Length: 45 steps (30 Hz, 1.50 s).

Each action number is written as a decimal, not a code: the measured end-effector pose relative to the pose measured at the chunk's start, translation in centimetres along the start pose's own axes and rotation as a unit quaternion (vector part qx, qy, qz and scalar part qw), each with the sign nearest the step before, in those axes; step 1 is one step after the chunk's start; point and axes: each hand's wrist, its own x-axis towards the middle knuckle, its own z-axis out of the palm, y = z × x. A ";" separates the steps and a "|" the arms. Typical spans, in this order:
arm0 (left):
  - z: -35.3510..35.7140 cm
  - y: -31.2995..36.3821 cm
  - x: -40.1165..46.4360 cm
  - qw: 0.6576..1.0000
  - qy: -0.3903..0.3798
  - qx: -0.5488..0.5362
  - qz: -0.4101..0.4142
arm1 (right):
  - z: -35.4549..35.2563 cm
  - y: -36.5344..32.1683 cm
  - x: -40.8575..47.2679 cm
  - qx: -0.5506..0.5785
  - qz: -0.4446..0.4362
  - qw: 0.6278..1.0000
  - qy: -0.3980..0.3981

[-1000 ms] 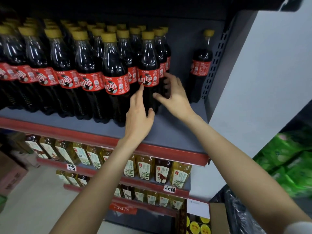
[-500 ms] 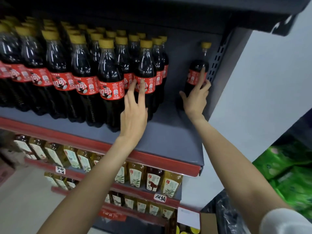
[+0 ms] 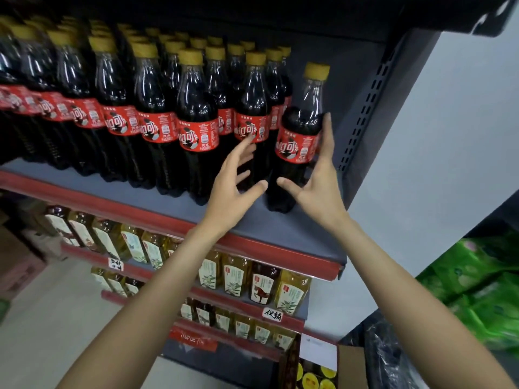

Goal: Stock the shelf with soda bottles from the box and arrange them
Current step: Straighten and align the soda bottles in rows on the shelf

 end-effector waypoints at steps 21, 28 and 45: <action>-5.2 -2.7 -1.9 0.911 0.192 0.329 0.156 | 7.2 -3.9 -0.6 0.024 0.015 0.999 -0.020; -5.9 -4.8 -3.0 0.941 0.160 0.296 0.032 | 7.1 -3.9 -1.6 -0.099 0.031 0.993 -0.050; -5.7 -3.9 -3.1 0.955 0.145 0.256 -0.036 | 7.7 -4.4 -1.9 -0.096 0.062 0.993 -0.034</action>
